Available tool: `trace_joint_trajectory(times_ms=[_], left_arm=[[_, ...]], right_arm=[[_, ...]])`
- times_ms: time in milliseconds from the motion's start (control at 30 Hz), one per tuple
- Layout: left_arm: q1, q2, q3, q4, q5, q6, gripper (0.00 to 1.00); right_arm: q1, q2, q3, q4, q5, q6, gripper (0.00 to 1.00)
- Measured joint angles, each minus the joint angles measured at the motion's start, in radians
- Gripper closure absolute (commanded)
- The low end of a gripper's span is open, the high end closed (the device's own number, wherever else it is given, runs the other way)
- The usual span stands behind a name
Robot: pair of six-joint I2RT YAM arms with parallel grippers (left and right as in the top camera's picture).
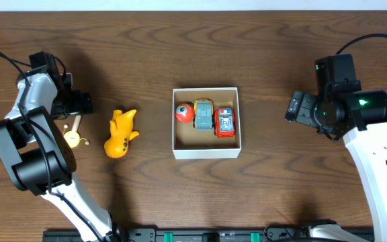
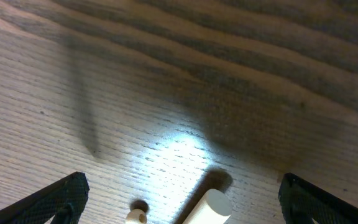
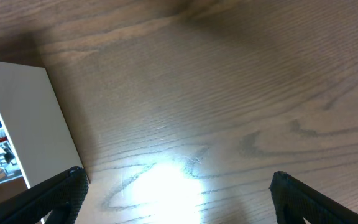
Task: Pack container
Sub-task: 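Move the left gripper over the white wooden bead toy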
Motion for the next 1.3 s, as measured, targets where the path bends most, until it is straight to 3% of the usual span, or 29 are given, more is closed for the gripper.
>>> trace_joint_trajectory(times_ms=[933,1300], left_arm=[[0.000,0.000,-0.031,0.025,0.054,0.000,0.01],[0.000,-0.003,-0.051,0.042,0.097,0.003,0.19]], right_arm=[[0.000,0.000,0.000,-0.015,0.000,0.000,0.03],[0.000,0.000,0.000,-0.022,0.000,0.000,0.03]])
